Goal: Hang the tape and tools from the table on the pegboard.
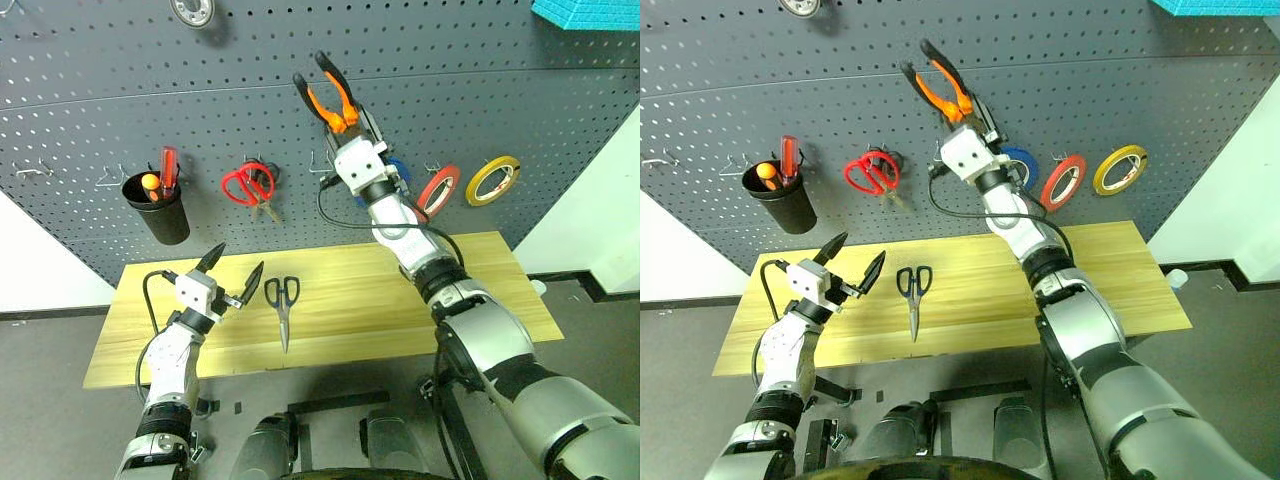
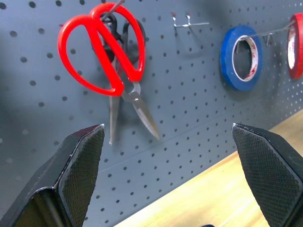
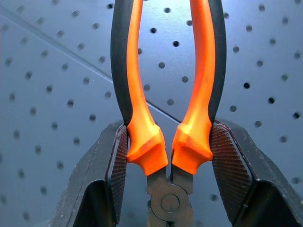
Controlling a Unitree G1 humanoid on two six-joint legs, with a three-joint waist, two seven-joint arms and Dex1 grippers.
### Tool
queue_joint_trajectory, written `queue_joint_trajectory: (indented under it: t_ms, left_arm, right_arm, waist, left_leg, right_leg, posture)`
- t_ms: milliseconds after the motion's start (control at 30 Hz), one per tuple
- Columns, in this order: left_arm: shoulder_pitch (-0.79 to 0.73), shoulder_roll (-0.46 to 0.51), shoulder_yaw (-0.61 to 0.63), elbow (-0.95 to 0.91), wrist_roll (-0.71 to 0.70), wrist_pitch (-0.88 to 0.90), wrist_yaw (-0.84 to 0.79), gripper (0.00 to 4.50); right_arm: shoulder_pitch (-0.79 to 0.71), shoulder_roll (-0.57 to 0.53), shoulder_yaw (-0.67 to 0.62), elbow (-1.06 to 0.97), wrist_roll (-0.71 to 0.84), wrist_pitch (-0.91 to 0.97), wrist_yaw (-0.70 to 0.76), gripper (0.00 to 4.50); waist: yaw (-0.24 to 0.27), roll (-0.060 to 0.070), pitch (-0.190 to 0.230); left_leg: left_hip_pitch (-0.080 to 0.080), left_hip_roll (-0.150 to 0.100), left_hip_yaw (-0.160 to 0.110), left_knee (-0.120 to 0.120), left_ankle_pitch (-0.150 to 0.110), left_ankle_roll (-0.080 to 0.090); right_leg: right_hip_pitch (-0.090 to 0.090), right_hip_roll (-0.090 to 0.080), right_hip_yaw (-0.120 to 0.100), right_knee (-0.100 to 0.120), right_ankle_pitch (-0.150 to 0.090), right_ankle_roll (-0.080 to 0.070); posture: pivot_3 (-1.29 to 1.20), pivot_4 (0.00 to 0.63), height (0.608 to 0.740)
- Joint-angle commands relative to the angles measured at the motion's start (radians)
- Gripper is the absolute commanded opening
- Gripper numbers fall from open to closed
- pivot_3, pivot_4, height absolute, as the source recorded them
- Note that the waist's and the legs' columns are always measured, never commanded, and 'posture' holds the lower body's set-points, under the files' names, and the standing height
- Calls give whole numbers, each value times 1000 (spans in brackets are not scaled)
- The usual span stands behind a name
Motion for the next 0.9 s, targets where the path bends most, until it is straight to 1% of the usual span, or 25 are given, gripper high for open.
queue_joint_trajectory:
  t_ms: [33,200,367,833,900]
  left_arm:
    - [26,16,-4,-72,-1,16,14,4500]
    - [58,16,-6,-108,4,37,27,4500]
    - [74,23,-5,-131,2,49,35,4500]
    - [83,25,-11,-145,0,58,44,4500]
    - [82,25,-12,-144,0,58,44,4500]
  right_arm:
    - [-83,60,-84,43,126,32,90,2181]
    - [-127,120,-145,101,201,85,174,2181]
    - [-132,140,-148,136,192,90,181,2181]
    - [-129,147,-157,176,190,125,197,2181]
    - [-131,146,-165,185,203,147,234,2908]
  waist:
    - [1,0,6]
    - [6,0,18]
    - [28,0,20]
    - [28,0,20]
    - [28,0,20]
  left_leg:
    - [0,0,0,-1,0,0]
    - [0,0,0,-5,0,0]
    - [0,1,1,-10,1,-1]
    - [0,1,1,-12,1,-1]
    - [0,1,1,-12,1,-1]
  right_leg:
    - [-1,0,0,0,0,0]
    - [-4,0,1,1,0,-1]
    - [-6,0,1,1,-2,-4]
    - [-7,1,1,2,-3,-5]
    - [-7,1,1,2,-3,-5]
  posture:
    - [-7,139,725]
    - [5,145,725]
    - [22,145,725]
    - [26,140,725]
    - [28,140,725]
